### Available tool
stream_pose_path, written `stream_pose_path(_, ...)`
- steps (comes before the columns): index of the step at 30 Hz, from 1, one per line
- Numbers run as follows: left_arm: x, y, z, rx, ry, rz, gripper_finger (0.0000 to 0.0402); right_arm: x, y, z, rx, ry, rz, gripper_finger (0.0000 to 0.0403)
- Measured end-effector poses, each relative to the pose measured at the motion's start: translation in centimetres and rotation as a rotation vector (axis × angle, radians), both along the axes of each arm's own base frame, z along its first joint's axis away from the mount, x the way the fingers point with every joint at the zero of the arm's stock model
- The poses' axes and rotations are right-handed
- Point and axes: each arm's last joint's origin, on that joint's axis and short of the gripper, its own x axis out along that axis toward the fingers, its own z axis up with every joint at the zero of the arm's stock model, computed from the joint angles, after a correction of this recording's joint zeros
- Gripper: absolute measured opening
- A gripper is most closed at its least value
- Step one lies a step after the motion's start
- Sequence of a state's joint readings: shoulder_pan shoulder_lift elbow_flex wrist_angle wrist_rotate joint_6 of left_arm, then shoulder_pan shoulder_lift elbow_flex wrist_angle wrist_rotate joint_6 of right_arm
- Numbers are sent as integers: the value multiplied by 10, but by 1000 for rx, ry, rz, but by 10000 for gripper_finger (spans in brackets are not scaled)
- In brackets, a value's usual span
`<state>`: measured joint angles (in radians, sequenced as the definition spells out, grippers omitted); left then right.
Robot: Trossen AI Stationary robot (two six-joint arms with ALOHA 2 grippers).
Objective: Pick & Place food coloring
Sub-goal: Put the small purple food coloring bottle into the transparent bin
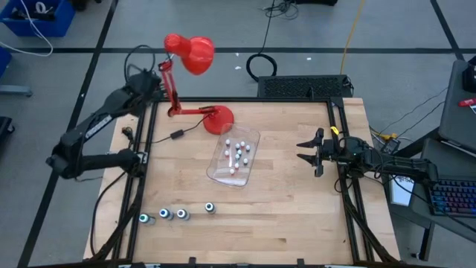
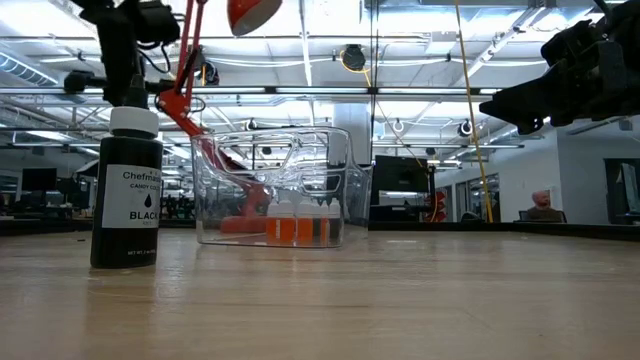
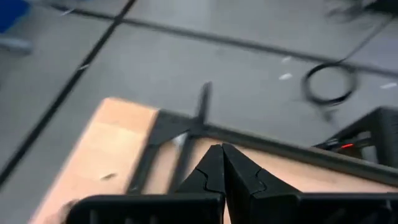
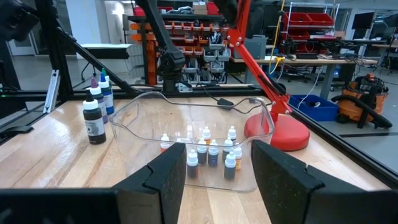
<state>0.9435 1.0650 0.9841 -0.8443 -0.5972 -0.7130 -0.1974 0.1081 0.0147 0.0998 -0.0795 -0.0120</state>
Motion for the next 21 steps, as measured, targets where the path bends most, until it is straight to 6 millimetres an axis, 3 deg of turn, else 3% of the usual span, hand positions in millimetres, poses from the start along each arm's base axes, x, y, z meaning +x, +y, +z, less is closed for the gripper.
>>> stream_pose_path(7, 7, 7, 3, -174, 38, 27, 0, 0, 0, 0, 0, 0, 0, 169)
stream_pose_path(21, 31, 24, -30, -442, -52, -54, 0, 0, 0, 0, 0, 0, 0, 169)
